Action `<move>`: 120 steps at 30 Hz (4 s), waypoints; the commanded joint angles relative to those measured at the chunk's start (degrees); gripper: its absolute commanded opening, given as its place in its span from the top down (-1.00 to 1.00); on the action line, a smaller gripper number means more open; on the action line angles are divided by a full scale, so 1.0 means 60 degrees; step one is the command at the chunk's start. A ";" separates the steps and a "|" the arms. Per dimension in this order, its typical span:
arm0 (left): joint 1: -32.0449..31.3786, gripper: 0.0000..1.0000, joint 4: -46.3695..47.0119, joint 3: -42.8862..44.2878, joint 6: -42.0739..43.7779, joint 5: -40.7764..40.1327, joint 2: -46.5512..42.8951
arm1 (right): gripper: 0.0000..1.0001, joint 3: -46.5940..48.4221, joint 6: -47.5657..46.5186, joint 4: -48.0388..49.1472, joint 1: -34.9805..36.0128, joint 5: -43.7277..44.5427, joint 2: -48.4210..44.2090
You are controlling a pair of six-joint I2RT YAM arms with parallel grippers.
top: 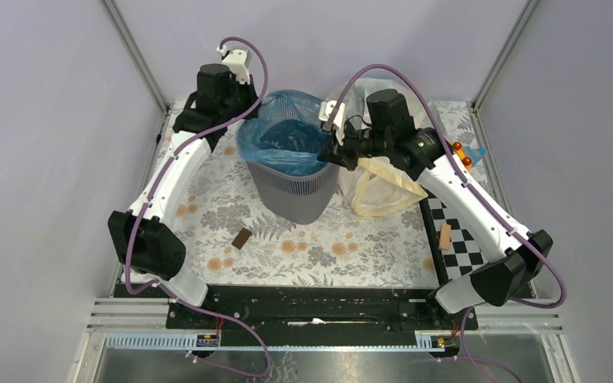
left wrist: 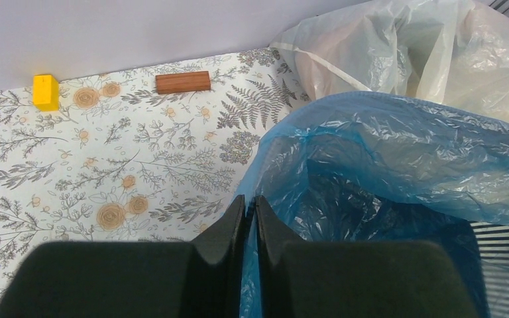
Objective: Put the trash bags into the trash bin
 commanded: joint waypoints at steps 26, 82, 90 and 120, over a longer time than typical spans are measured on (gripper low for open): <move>-0.0439 0.75 0.0041 0.0122 0.0435 -0.0749 -0.0021 | 0.91 -0.2835 0.2591 0.2372 0.0441 -0.0772 -0.1934; -0.0034 -0.37 0.0326 -0.5300 -0.4725 -0.0593 -0.8062 | -0.34 -1.0060 1.3120 0.9918 -0.1838 0.3224 -0.6084; -0.0019 -0.29 0.1683 -0.8067 -0.6731 0.1639 -0.9948 | -0.26 -1.1139 1.7319 1.7064 -0.3249 0.0610 -0.2884; -0.0018 -0.01 0.3932 -1.0158 -0.7979 0.1555 -1.0023 | 0.14 -0.9976 1.7939 1.9878 -0.3212 0.0510 0.1210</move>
